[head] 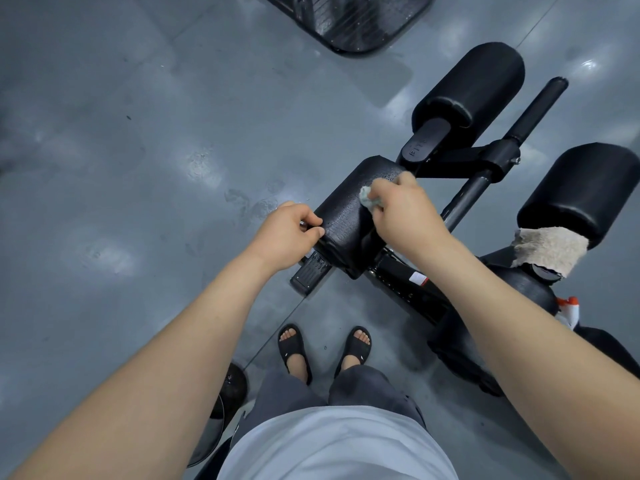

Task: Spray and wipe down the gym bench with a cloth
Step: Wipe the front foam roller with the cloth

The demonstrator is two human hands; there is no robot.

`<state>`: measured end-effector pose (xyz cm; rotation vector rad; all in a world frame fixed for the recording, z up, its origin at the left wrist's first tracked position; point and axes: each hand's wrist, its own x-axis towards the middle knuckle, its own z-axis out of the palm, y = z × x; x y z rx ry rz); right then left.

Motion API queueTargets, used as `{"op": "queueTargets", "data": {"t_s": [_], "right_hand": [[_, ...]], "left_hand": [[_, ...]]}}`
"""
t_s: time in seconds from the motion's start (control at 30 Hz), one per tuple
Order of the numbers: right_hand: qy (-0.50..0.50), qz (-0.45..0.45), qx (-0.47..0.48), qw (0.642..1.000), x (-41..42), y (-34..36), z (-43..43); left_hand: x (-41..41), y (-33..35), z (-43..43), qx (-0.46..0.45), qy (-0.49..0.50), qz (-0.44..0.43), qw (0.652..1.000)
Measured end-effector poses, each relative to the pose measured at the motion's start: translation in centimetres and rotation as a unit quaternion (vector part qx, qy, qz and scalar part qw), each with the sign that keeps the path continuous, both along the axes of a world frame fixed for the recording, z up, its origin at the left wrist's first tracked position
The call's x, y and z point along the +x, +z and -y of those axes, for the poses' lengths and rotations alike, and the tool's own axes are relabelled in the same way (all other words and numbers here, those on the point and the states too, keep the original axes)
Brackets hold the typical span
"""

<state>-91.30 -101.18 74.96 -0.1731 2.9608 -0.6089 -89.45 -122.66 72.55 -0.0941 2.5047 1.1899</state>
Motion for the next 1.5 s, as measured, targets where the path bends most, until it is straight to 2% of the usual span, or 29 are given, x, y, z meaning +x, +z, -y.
{"op": "queueTargets", "data": {"t_s": [0.13,0.27,0.43,0.67,0.8,0.87,1.03,1.1,1.27,1.43,1.5], "right_hand": [[-0.065,0.002,0.010,0.998,-2.5,0.2,-1.1],[-0.056,0.005,0.007,0.998,-3.4,0.6,-1.9],[-0.093,0.005,-0.010,0.996,-4.4,1.2,-3.1],[-0.010,0.066,-0.049,0.997,-2.5,1.2,-2.2],[-0.066,0.017,-0.033,0.997,-4.4,1.2,-3.8],[-0.075,0.025,-0.014,0.997,-5.3,0.9,-4.2],[0.025,0.105,-0.007,0.994,-4.6,0.8,-3.8],[0.031,0.093,0.001,0.995,-4.6,0.7,-3.9],[-0.057,0.037,0.001,0.998,-5.7,0.8,-3.9],[0.002,0.079,0.025,0.997,-5.1,0.9,-3.7],[0.021,0.050,0.015,0.998,-5.2,0.6,-4.3]], "left_hand": [[0.0,0.2,-0.2,-0.007,-0.006,0.003,1.000],[0.1,0.4,-0.2,-0.010,-0.005,-0.003,1.000],[0.3,0.3,-0.2,-0.006,-0.006,-0.009,1.000],[0.1,0.2,-0.2,-0.026,-0.018,-0.017,0.999],[0.0,0.5,-0.3,-0.020,-0.024,-0.014,0.999],[0.1,0.6,-0.2,-0.020,-0.027,-0.019,0.999],[0.6,-0.1,-0.1,-0.004,-0.029,-0.027,0.999],[0.7,-0.2,-0.2,0.012,-0.032,-0.027,0.999],[0.9,-0.4,-0.2,0.005,-0.049,-0.039,0.998],[0.8,-0.5,-0.2,0.018,-0.046,-0.038,0.998],[0.7,-0.5,-0.1,0.020,-0.046,-0.033,0.998]]}}
